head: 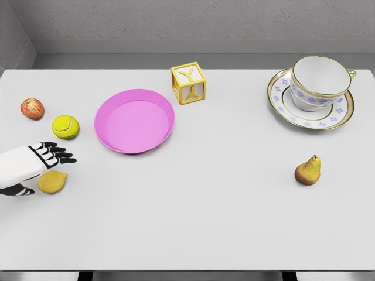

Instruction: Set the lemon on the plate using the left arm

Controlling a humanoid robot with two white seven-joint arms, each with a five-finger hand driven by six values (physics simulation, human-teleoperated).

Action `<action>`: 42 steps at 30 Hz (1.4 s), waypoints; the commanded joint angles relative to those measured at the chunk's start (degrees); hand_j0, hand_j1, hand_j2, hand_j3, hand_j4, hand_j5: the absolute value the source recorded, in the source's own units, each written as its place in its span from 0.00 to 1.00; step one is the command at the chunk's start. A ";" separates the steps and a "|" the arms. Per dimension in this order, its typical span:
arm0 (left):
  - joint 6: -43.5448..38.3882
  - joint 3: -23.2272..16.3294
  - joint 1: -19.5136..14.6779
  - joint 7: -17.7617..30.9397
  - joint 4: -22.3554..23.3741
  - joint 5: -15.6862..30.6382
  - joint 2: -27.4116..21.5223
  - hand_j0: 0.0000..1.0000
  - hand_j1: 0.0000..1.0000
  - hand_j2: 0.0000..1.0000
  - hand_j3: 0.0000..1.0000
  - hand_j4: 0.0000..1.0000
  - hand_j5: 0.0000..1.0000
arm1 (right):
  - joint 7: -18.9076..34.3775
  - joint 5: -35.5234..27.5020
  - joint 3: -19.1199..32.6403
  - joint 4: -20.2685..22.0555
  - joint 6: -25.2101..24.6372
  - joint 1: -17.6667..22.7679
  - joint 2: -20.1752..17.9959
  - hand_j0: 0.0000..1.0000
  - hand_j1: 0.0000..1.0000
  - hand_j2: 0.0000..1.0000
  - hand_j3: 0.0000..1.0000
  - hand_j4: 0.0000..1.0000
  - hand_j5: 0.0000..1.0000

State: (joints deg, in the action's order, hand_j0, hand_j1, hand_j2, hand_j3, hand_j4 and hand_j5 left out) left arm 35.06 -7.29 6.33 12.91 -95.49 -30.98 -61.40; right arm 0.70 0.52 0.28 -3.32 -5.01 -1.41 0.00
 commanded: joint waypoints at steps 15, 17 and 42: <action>-0.06 0.17 -0.09 2.11 -0.93 -1.89 0.14 1.00 1.00 1.00 1.00 1.00 1.00 | 0.00 0.01 -0.02 -0.02 0.00 0.00 0.00 1.00 1.00 1.00 1.00 1.00 1.00; -0.06 0.17 -0.18 3.43 -2.16 -1.98 0.05 1.00 1.00 1.00 1.00 1.00 1.00 | 0.00 0.01 -0.02 -0.02 0.00 0.00 0.00 1.00 1.00 1.00 1.00 1.00 1.00; -0.06 0.08 -1.58 6.86 -1.28 -4.44 2.07 1.00 1.00 1.00 1.00 1.00 1.00 | 0.00 0.01 -0.02 -0.02 0.00 0.00 0.00 1.00 1.00 1.00 1.00 1.00 1.00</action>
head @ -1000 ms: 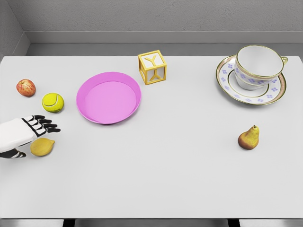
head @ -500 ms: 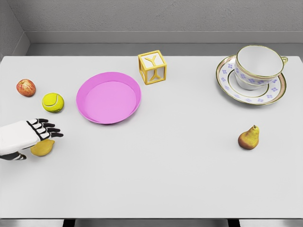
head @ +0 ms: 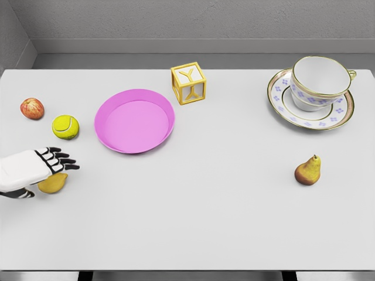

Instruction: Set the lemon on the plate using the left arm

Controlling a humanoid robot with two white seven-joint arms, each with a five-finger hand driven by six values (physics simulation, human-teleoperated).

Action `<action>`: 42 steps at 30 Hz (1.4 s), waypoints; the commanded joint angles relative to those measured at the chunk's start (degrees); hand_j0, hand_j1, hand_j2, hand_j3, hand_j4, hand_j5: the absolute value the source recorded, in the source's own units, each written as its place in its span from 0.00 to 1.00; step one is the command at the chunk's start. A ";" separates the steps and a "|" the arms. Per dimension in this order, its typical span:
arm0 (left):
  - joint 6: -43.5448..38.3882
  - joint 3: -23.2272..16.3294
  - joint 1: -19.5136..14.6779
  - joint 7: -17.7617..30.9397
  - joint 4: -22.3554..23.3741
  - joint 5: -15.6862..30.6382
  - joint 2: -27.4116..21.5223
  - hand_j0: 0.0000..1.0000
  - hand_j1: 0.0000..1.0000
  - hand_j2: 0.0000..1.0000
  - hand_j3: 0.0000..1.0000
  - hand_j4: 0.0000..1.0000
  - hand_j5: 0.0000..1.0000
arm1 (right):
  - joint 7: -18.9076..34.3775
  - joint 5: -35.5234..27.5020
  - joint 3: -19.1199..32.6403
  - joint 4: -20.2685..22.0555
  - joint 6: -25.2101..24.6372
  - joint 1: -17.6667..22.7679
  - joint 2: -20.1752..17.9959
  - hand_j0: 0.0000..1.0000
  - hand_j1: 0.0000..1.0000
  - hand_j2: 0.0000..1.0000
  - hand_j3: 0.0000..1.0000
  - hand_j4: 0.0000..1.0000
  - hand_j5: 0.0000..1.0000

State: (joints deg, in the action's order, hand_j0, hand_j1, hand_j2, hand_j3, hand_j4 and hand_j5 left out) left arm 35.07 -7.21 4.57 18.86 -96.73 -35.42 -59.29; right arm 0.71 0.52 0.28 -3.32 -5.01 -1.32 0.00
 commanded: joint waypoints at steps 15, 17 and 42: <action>-0.07 -0.53 -1.06 1.36 -0.13 -1.76 1.28 1.00 1.00 1.00 1.00 1.00 1.00 | 0.00 0.00 -0.01 -0.02 0.00 0.00 0.00 1.00 1.00 1.00 1.00 1.00 1.00; -0.07 -0.53 -0.97 1.45 -0.13 -1.76 1.10 1.00 1.00 1.00 1.00 1.00 1.00 | 0.00 0.00 -0.01 -0.02 0.00 -0.09 0.00 1.00 1.00 1.00 1.00 1.00 1.00; -0.07 -0.70 -0.18 1.36 -0.39 -1.41 0.49 0.58 0.58 0.58 0.58 0.58 0.58 | 0.00 0.00 -0.01 -0.02 0.00 -0.09 0.00 1.00 1.00 1.00 1.00 1.00 1.00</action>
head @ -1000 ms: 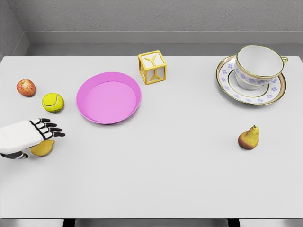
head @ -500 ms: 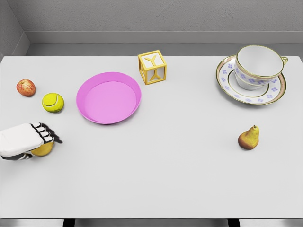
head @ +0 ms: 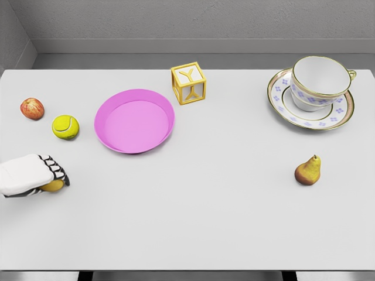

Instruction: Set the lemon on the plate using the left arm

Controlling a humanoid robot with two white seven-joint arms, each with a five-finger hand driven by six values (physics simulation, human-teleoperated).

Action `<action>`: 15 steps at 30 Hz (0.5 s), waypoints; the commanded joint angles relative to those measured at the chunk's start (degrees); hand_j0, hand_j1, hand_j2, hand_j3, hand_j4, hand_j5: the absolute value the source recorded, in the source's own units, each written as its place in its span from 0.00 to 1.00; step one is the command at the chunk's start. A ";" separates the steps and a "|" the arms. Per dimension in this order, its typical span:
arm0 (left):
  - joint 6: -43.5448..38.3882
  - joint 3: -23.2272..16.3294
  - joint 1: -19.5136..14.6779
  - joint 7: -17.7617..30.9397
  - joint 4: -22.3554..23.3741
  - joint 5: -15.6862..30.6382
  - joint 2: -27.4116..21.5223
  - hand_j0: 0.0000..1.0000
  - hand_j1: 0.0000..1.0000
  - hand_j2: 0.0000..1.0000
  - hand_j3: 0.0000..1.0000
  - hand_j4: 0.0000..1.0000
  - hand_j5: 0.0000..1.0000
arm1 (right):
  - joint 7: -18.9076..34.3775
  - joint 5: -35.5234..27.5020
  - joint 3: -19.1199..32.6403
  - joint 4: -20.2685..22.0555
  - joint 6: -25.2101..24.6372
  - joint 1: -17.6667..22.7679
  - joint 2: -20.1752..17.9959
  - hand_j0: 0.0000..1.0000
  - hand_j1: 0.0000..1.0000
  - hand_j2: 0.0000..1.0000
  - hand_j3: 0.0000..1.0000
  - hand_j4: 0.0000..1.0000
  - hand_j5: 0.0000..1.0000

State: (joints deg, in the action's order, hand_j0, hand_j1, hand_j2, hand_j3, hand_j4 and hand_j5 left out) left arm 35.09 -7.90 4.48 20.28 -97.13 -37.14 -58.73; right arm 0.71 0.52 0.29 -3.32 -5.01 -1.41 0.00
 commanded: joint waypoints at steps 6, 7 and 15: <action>-0.09 -0.01 0.00 -0.24 -0.08 0.75 -0.16 0.49 0.49 0.49 0.49 0.49 0.49 | -0.01 0.01 -0.03 -0.02 0.00 0.00 0.00 1.00 1.00 1.00 1.00 1.00 1.00; -0.09 -0.01 0.00 -0.16 -0.25 0.84 -0.16 0.49 0.49 0.49 0.49 0.49 0.49 | 0.08 0.01 -0.03 -0.02 0.00 0.00 0.00 1.00 1.00 1.00 1.00 1.00 1.00; -0.09 0.08 -0.35 -0.33 -2.36 1.98 -0.16 0.43 0.43 0.43 0.43 0.43 0.43 | 0.08 0.01 -0.03 -0.02 0.00 0.00 0.00 1.00 1.00 1.00 1.00 1.00 1.00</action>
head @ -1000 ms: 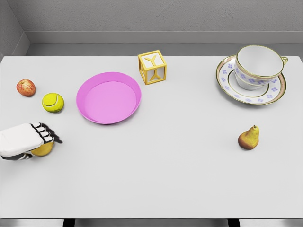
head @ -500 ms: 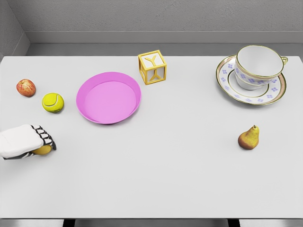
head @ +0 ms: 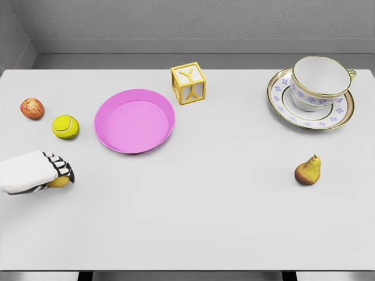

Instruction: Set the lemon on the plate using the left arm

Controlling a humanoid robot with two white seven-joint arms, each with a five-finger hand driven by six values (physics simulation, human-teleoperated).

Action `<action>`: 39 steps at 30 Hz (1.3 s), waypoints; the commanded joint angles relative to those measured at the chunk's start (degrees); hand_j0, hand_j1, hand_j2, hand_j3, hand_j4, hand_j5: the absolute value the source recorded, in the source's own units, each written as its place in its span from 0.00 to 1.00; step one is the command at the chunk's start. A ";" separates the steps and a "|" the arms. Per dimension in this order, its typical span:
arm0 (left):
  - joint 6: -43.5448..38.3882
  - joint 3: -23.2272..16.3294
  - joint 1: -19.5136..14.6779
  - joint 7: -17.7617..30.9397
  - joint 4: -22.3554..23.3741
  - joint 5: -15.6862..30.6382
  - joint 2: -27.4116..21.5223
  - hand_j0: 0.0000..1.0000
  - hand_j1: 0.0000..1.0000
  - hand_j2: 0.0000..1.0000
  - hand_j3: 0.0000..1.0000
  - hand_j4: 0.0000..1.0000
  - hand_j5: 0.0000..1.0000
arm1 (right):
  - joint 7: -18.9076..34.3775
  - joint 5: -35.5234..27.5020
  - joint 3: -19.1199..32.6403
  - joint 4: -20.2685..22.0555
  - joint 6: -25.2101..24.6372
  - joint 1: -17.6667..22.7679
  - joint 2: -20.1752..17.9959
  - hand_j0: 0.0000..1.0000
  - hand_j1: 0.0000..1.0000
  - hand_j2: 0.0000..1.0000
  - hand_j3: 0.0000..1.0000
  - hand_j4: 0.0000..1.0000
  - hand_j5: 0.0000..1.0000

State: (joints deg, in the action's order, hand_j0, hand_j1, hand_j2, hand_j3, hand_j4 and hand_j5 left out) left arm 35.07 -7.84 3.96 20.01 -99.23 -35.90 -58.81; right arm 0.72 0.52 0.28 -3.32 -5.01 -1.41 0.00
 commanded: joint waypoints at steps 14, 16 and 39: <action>-0.07 0.55 -3.25 -0.06 -0.70 3.38 0.09 0.43 0.43 0.43 0.43 0.43 0.43 | -0.01 0.01 -0.01 -0.02 0.00 0.09 0.00 1.00 1.00 1.00 1.00 1.00 1.00; -0.07 0.55 -3.43 -0.06 -0.70 3.38 0.18 0.43 0.43 0.43 0.43 0.43 0.43 | -0.01 0.01 -0.01 -0.02 0.00 0.00 0.00 1.00 1.00 1.00 1.00 1.00 1.00; -0.07 -0.16 -8.00 -0.06 -1.40 3.56 3.34 0.42 0.42 0.42 0.42 0.42 0.42 | -0.01 0.01 -0.01 -0.02 0.00 0.00 0.00 1.00 1.00 1.00 1.00 1.00 1.00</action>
State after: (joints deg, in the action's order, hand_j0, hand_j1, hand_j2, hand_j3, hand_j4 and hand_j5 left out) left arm 35.08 -7.95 -4.39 19.93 -100.61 -32.71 -55.78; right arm 0.71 0.52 0.28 -3.32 -5.01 -1.41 0.00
